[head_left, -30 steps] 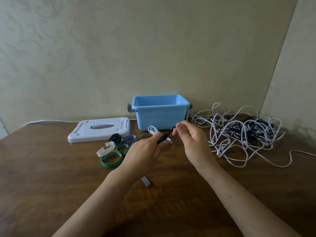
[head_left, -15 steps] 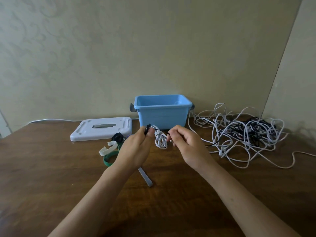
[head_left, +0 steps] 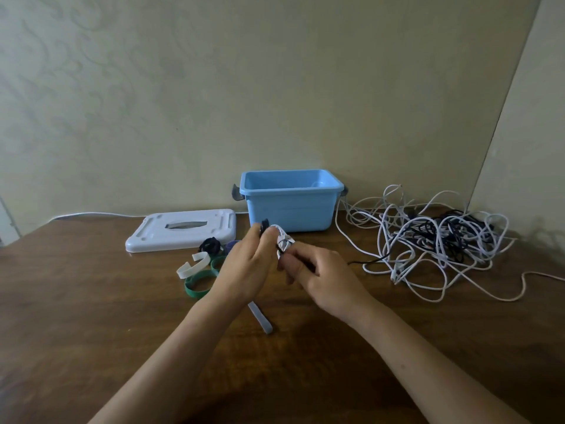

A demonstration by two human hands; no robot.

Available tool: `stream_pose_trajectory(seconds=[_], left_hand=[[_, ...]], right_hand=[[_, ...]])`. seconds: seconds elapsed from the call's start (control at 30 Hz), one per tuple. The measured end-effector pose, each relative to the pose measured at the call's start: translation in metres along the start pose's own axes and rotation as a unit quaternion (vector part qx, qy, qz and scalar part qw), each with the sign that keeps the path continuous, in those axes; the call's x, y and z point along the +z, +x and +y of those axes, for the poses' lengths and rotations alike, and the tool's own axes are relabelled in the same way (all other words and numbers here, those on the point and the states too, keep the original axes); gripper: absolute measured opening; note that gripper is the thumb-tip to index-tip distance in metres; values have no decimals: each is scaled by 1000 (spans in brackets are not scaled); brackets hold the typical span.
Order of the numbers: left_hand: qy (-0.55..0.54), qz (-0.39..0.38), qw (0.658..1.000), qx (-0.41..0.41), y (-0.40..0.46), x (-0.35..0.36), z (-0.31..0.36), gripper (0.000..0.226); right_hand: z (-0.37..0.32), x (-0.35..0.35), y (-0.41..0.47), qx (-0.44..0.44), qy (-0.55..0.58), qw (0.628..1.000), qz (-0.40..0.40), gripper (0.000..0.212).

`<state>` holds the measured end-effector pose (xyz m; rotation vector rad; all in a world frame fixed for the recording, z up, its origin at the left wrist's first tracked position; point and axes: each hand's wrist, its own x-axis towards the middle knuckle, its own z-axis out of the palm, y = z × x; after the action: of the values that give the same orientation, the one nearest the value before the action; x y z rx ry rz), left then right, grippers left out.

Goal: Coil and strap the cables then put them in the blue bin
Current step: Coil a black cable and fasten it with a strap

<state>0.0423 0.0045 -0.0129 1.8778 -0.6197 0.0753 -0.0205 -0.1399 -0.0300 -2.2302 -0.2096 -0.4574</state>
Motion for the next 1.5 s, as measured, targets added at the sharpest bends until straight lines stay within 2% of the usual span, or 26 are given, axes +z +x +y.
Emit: stream_pose_trajectory(seconds=[0.13, 0.27, 0.4, 0.53, 0.77, 0.9, 0.97, 1.03, 1.13, 1.23, 1.3, 1.4, 1.5], left_hand=[[18, 59, 998, 13, 5, -5, 0, 30], [-13, 38, 999, 11, 3, -1, -2, 30], [18, -16, 999, 35, 0, 6, -3, 31], [13, -5, 999, 45, 3, 7, -8, 36], [1, 88, 995, 46, 12, -4, -7, 42], [-50, 95, 993, 48, 15, -8, -11, 59], [-116, 74, 990, 40, 12, -6, -5, 53], [-194, 51, 979, 23, 10, -4, -1, 43], [-238, 20, 971, 5, 10, -11, 0, 47], [-179, 1, 984, 1, 12, -17, -2, 46], [-85, -8, 996, 16, 13, -19, -4, 49], [70, -17, 996, 59, 12, -21, -5, 69], [117, -23, 991, 58, 10, -21, -4, 68]], right_hand=[[3, -12, 3, 32, 3, 999, 38, 25], [4, -2, -1, 19, -49, 999, 5, 21], [2, 7, -3, 0, -26, 1000, 4, 21], [0, 6, -3, -7, -24, 1000, -10, 24], [15, -22, 4, 52, -185, 981, -30, 34], [13, -5, 2, 79, -164, 976, -122, 35], [11, 11, 0, 64, -161, 972, -157, 37], [12, 21, 0, 32, -189, 969, -157, 42], [18, 17, 3, 38, -198, 971, -128, 46], [25, 2, 5, 47, -211, 970, -108, 43], [29, -9, 6, 49, -231, 968, -84, 40], [34, -28, 10, 67, -247, 967, 0, 40], [40, -44, 11, 86, -212, 969, 94, 42]])
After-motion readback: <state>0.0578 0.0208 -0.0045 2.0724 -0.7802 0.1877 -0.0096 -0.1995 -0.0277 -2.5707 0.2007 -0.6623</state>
